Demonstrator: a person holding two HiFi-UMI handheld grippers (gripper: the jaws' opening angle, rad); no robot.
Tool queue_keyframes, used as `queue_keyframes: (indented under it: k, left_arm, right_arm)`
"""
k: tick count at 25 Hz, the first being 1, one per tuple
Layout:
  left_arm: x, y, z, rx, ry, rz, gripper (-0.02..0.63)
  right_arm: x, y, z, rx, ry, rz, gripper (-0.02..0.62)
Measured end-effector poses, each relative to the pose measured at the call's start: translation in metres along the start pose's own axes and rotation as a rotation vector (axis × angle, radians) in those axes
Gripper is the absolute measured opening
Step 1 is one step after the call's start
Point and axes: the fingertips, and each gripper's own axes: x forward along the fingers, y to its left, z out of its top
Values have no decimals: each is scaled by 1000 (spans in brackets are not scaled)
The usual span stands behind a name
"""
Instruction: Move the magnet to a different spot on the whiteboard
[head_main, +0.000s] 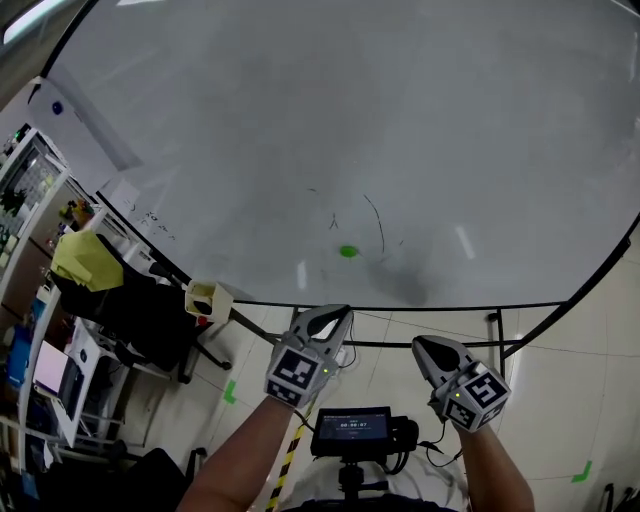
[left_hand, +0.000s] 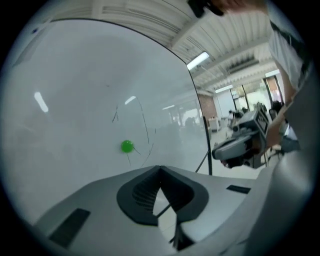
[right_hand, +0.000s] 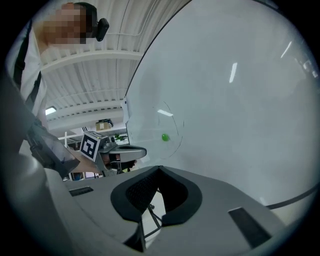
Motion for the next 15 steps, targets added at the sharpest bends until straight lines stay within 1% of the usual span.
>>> queue_keyframes:
  k: [2,4,8,11,12,13,15]
  left_arm:
    - [6,6,4,182,81,83,23]
    - [13,11,13,324,128,150,25]
    - [26,20,29,508,171,247,25]
    - [36,30,29,681,205,316,26]
    - [39,32,29,729,219,330,36]
    - [41,35,30,770,233,340,64]
    - [43,39,33,847,251,360,64]
  right_arm:
    - [0,-3,0,4,4,15,28]
    - [-1,-6,1,3,4,27,28]
    - [-8,-11,3,7,-4,33,28]
    - [-17,-18,3,0,-4,22,28]
    - [-21,-21,5,-2,-4,16,28]
    - [-25,-24,7,-6,-7,8,28]
    - [-35,-29,12,-15,-14,-11,28]
